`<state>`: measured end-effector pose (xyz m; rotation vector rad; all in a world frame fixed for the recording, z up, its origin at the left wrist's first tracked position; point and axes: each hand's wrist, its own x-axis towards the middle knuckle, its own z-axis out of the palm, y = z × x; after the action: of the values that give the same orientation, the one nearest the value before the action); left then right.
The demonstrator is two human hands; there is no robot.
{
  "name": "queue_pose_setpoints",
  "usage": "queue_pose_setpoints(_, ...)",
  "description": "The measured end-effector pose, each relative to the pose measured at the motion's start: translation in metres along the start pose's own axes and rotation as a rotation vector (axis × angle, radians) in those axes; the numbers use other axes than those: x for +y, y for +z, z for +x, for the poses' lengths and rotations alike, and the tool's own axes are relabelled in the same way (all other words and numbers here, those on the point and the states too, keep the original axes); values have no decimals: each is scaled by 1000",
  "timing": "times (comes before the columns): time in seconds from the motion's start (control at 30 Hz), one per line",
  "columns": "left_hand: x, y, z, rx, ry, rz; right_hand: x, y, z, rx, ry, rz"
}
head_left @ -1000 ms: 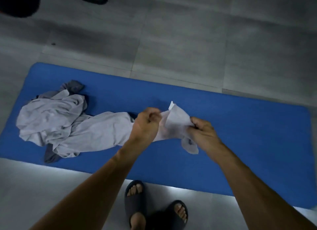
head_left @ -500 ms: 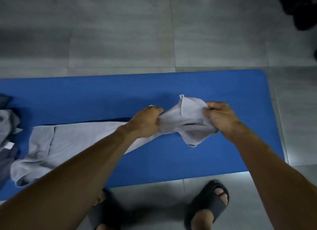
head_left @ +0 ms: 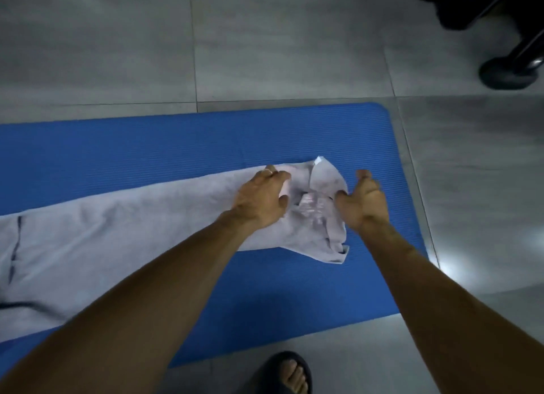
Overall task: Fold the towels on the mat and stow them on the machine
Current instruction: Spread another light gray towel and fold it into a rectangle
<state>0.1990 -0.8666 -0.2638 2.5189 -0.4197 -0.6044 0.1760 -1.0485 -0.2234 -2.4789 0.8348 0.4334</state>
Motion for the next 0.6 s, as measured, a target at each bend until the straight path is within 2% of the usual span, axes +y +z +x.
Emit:
queue_pose_setpoints(0.1,-48,16,-3,-76,53,215,2,47,5,44,-312,-342)
queue_pose_setpoints(0.2,-117,19,-8,-53,26,498,-25,107,24,-10,-609,-434)
queue_pose_setpoints(0.27,-168,21,-10,-46,-75,698,-51,149,39,-4,-726,-455)
queue_pose_setpoints(0.33,-206,15,-12,-57,-174,772,-72,183,52,33,-774,-485)
queue_pose_setpoints(0.37,-221,13,-12,-35,-167,767,-80,198,57,46,-785,-517)
queue_pose_setpoints(0.43,-234,14,-13,105,57,822,-86,217,66,67,-801,-561)
queue_pose_setpoints(0.47,-234,15,-12,124,151,867,-86,221,68,77,-799,-561)
queue_pose_setpoints(0.5,-234,12,-9,144,178,876,-86,222,70,80,-800,-546)
queue_pose_setpoints(0.53,-231,6,-4,136,117,851,-86,221,73,108,-819,-522)
queue_pose_setpoints(0.6,-225,-11,15,221,-37,828,-93,214,85,217,-801,-437)
